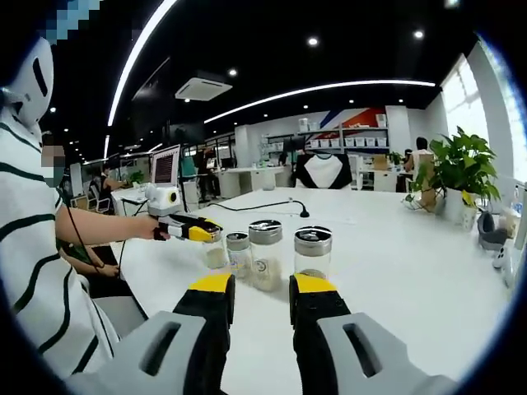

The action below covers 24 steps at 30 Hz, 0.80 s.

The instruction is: Rotate the seasoning bottle until the label or dispensing opening points toward the visible target arrow and the bottle remains upright within the marked orientation range

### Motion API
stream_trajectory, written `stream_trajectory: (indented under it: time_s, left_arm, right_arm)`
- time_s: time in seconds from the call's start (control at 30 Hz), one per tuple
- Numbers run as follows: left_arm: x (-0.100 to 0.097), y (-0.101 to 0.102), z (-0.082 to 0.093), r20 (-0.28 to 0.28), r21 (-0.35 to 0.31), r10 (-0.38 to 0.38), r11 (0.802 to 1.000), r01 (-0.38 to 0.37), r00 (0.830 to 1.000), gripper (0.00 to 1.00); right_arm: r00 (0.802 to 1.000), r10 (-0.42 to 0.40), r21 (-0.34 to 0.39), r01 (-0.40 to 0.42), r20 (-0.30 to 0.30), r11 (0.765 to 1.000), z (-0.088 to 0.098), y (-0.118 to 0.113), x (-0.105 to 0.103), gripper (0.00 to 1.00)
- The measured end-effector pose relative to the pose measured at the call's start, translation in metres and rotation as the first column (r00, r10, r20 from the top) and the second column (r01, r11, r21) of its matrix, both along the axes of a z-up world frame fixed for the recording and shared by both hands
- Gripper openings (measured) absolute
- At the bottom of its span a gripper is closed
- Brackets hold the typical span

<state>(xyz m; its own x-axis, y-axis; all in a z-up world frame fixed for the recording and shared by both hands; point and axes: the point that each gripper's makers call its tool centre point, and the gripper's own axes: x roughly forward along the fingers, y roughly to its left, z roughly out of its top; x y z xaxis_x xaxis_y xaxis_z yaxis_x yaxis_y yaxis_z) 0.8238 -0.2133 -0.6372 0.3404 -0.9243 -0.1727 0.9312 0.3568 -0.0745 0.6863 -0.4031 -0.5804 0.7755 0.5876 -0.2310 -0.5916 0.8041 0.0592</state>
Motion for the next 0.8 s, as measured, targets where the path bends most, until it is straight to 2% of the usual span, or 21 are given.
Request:
stream_trajectory:
  time_s: [0.2, 0.27, 0.3, 0.37, 0.47, 0.53, 0.6, 0.63, 0.7, 0.8]
  left_arm:
    - [-0.001, -0.001, 0.000, -0.006, -0.013, -0.049, 0.999, 0.049, 0.999, 0.34]
    - [0.002, 0.001, 0.000, -0.029, -0.020, -0.013, 1.000, 0.012, 0.999, 0.34]
    - [0.001, 0.001, 0.004, -0.017, -0.037, -0.006, 0.999, 0.006, 1.000, 0.34]
    - [-0.002, 0.000, 0.011, -0.042, -0.092, 0.006, 0.996, -0.010, 0.999, 0.37]
    - [-0.004, -0.001, 0.010, -0.036, -0.079, 0.018, 0.997, -0.021, 0.999, 0.41]
    - [-0.005, -0.002, 0.010, -0.032, -0.064, 0.039, 0.997, -0.040, 0.999, 0.43]
    - [0.001, 0.000, 0.012, -0.014, -0.059, 0.105, 0.993, -0.106, 0.994, 0.43]
    - [-0.001, -0.002, 0.014, -0.011, -0.066, 0.104, 0.992, -0.104, 0.995, 0.43]
    - [-0.001, -0.002, 0.018, -0.013, -0.082, 0.149, 0.985, -0.149, 0.989, 0.43]
    - [0.000, -0.002, 0.021, 0.024, -0.080, 0.218, 0.973, -0.215, 0.976, 0.43]
  right_arm:
    - [1.000, 0.007, -0.008, -0.007, -0.014, 1.000, -0.006, 0.000, 0.001, 0.25]
    - [1.000, 0.006, -0.006, -0.006, -0.015, 1.000, -0.007, -0.003, 0.001, 0.25]
    - [1.000, 0.003, -0.005, -0.003, -0.017, 1.000, -0.008, -0.005, 0.002, 0.25]
    - [1.000, -0.002, -0.003, 0.002, -0.023, 1.000, -0.011, -0.009, 0.003, 0.25]
    - [1.000, -0.003, -0.004, 0.003, -0.029, 1.000, -0.014, -0.010, 0.003, 0.25]
    - [1.000, -0.002, -0.004, 0.002, -0.030, 1.000, -0.015, -0.011, 0.004, 0.25]
    - [1.000, -0.005, 0.001, 0.005, -0.028, 1.000, -0.016, -0.010, 0.005, 0.25]
    - [1.000, -0.006, 0.002, 0.007, -0.028, 1.000, -0.016, -0.011, 0.005, 0.25]
    - [1.000, -0.010, 0.007, 0.011, -0.030, 1.000, -0.017, -0.010, 0.006, 0.25]
    - [0.999, -0.011, 0.007, 0.011, -0.033, 1.000, -0.019, -0.008, 0.006, 0.25]
